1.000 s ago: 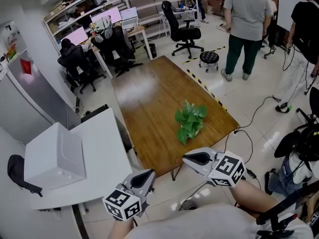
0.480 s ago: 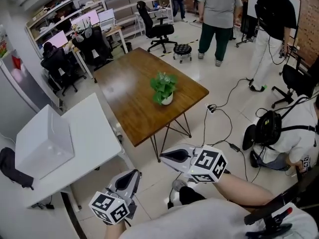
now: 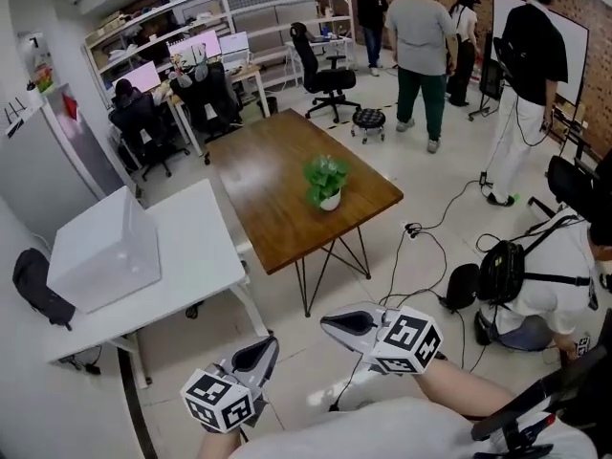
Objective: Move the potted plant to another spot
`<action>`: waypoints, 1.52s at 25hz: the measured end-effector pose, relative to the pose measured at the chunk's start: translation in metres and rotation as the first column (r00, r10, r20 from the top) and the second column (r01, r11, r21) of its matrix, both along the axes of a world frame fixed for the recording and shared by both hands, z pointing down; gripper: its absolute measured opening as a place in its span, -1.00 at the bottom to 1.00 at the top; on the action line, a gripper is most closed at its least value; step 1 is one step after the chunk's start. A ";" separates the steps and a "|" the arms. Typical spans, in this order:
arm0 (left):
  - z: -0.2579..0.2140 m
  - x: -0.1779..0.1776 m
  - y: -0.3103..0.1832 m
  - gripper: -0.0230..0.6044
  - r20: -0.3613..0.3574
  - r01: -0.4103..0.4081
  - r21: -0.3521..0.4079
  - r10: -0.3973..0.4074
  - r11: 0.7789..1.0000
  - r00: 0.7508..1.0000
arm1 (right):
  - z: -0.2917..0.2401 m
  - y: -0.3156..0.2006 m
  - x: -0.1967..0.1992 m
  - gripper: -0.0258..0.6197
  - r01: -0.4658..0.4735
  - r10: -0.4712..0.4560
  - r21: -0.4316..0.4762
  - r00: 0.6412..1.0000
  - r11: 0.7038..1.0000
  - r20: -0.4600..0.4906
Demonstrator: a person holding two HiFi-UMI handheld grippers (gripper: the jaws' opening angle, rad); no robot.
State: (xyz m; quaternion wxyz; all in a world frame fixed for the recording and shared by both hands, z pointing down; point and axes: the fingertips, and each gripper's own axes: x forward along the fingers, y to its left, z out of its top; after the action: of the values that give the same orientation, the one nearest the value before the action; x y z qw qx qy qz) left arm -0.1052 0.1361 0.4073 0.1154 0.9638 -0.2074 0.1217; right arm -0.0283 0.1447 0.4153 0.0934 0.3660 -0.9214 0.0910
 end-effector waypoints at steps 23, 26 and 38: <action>-0.039 0.021 0.024 -0.94 -0.006 0.087 0.077 -0.087 0.993 0.996 | -0.024 0.012 0.014 -0.91 0.083 -0.083 0.008 0.996 0.997 -0.032; -0.034 0.019 0.020 -0.94 -0.001 0.089 0.067 -0.089 0.994 0.996 | -0.021 0.007 0.012 -0.91 0.086 -0.086 0.006 0.996 0.996 -0.032; -0.025 0.013 0.013 -0.94 0.002 0.091 0.042 -0.091 0.995 0.996 | -0.014 0.001 0.003 -0.91 0.099 -0.099 -0.013 0.994 0.995 -0.039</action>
State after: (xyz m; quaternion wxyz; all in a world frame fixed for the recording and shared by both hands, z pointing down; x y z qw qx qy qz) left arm -0.0923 0.1488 0.3820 0.1004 0.9553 -0.2539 0.1137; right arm -0.0255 0.1454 0.4014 0.1183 0.3210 -0.9359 0.0839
